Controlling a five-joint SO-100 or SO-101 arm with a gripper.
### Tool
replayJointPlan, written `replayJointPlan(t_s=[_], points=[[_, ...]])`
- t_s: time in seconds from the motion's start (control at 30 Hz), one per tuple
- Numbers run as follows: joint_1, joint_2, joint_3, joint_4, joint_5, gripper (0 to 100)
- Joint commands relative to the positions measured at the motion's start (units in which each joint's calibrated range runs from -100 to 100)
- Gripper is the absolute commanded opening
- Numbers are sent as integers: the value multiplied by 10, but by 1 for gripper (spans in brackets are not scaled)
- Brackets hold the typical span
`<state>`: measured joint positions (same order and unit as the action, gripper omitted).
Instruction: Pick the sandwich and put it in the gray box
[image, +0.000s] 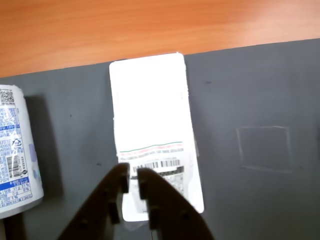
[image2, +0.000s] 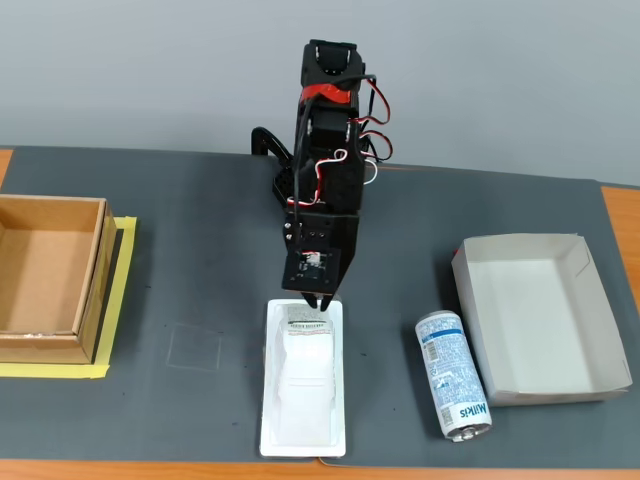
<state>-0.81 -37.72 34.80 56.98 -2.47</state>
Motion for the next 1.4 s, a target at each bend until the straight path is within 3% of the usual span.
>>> replayJointPlan(t_s=[0.0, 0.47, 0.67, 0.77, 1.37], points=[[20, 10, -31, 3, 2, 2], [27, 30, -31, 3, 6, 4], [26, 26, -24, 3, 15, 29], [25, 27, -22, 3, 26, 37], [-45, 42, -21, 2, 51, 38]])
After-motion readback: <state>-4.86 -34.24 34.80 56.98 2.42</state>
